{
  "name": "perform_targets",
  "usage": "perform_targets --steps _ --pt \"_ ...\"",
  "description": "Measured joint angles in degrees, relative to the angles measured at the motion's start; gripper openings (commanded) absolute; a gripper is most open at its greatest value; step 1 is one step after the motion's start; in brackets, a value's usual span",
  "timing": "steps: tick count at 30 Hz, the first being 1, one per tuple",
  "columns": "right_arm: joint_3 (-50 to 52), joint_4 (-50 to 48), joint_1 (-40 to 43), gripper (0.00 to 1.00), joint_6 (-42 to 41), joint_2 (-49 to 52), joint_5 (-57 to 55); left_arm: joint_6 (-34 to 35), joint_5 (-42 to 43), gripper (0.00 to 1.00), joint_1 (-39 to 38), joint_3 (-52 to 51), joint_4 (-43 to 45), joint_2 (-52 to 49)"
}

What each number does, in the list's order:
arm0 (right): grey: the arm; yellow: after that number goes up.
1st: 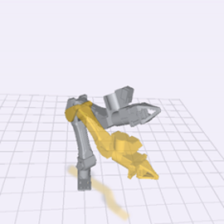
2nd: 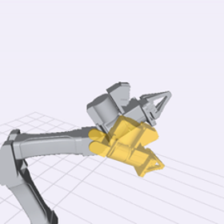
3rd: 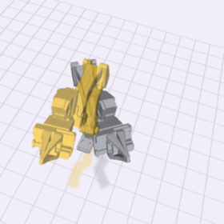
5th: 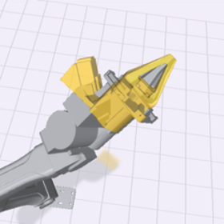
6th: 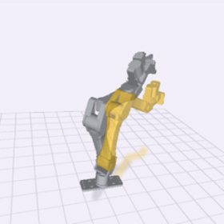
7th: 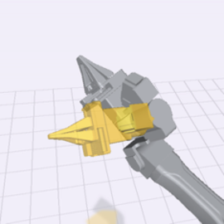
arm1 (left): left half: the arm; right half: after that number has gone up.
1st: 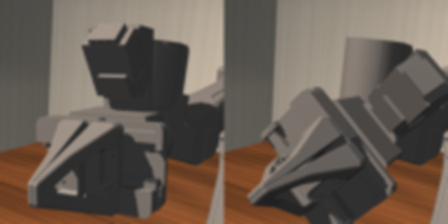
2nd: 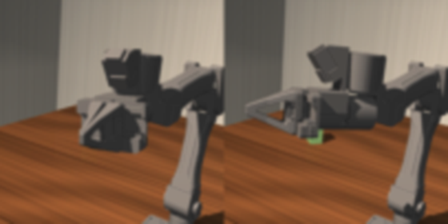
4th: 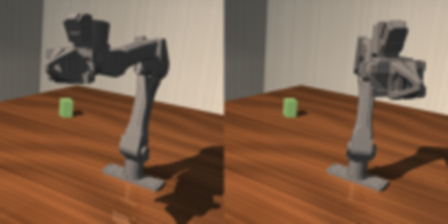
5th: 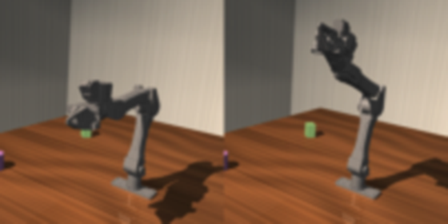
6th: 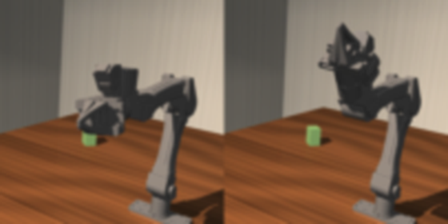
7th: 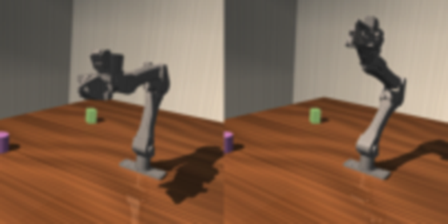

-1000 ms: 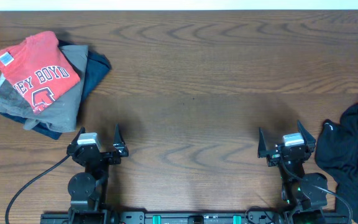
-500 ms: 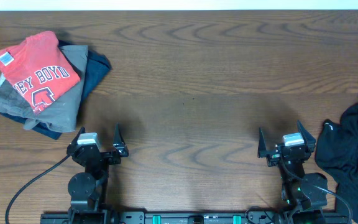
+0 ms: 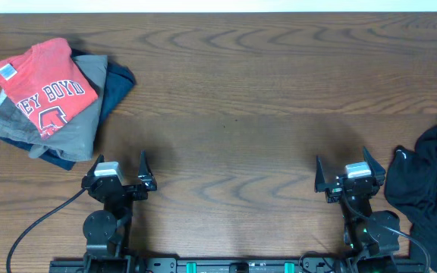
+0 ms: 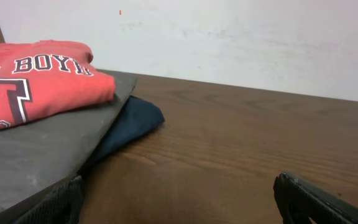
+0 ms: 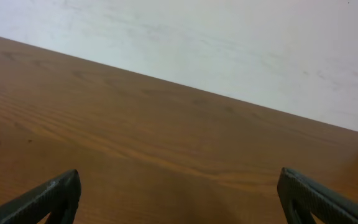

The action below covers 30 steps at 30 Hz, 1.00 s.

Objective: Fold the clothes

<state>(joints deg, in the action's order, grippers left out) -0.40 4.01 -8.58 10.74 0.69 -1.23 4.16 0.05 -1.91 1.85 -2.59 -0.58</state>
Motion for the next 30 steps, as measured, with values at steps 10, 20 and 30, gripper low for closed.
perform_targets --steps 10,20,30 --pt "0.0 0.0 0.0 0.99 -3.5 0.0 0.2 0.0 0.0 0.98 0.0 0.0 -0.1 0.0" --pt "-0.1 0.7 0.0 0.99 -8.1 0.3 0.2 0.5 1.0 0.98 0.0 1.1 -2.8 -1.6" --pt "-7.5 12.1 0.0 0.99 -13.8 11.5 -1.7 1.8 1.0 0.98 0.0 14.1 -12.3 -16.4"
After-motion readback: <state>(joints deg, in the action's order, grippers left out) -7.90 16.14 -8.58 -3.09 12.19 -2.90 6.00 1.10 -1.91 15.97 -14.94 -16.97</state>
